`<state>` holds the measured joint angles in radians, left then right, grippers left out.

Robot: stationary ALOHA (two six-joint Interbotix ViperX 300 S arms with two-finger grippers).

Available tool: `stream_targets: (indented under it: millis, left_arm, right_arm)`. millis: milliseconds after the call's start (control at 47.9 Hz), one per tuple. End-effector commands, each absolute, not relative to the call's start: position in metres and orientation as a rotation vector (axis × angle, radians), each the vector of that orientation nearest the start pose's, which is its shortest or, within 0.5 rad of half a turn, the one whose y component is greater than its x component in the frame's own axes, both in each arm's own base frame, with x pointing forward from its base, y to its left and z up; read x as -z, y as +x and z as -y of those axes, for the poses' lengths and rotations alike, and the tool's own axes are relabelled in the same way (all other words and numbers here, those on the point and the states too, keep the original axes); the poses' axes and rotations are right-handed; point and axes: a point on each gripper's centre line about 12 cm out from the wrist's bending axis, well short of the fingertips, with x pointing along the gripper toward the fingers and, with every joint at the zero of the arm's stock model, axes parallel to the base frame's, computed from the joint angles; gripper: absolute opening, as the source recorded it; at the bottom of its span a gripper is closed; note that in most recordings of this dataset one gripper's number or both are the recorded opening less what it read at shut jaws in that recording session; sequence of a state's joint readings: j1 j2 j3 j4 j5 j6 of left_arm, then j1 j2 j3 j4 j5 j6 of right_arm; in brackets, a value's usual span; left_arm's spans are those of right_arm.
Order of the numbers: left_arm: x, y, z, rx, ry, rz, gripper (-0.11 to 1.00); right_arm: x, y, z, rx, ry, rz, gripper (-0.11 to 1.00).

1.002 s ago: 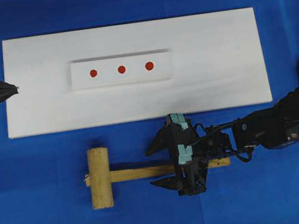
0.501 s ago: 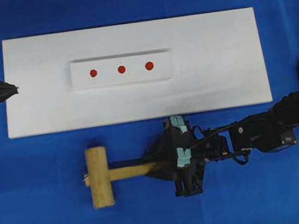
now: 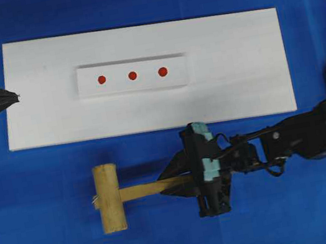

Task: Hit the mark with a hammer.
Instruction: 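Close the right gripper around the mallet handle near its end, then lift the mallet with the right gripper over the red-dot strip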

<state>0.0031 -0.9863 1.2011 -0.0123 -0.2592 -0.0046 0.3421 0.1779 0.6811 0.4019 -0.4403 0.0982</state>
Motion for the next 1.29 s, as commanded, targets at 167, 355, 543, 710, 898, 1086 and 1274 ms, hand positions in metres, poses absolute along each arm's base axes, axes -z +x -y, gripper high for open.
stream_targets:
  millis: [167,355,543,710,898,1086,1274]
  left_arm:
    - [-0.289,0.194,-0.001,-0.008,-0.019,0.054,0.00]
    - [-0.289,0.193,-0.001,-0.007,-0.020,0.052,0.00]
    - [-0.290,0.192,-0.001,-0.007,-0.020,0.052,0.00]
    - [-0.289,0.192,-0.001,-0.007,-0.020,0.051,0.00]
    - [-0.288,0.193,-0.001,-0.008,-0.023,0.048,0.00]
    - [-0.288,0.192,-0.001,-0.007,-0.049,0.049,0.00]
    - [-0.288,0.192,-0.001,-0.007,-0.066,0.045,0.00]
  right_arm:
    - [-0.204,0.383,-0.113,-0.116,0.336,-0.363,0.10]
    - [-0.224,0.381,-0.105,-0.122,0.312,-0.340,0.10]
    - [-0.224,0.385,-0.092,-0.093,0.292,-0.332,0.10]
    - [-0.224,0.389,-0.056,-0.011,0.256,-0.328,0.10]
    - [-0.230,0.390,-0.013,0.071,0.168,-0.312,0.10]
    - [-0.238,0.390,0.000,0.089,0.082,-0.290,0.10]
    - [-0.251,0.389,0.002,0.081,-0.076,-0.227,0.10]
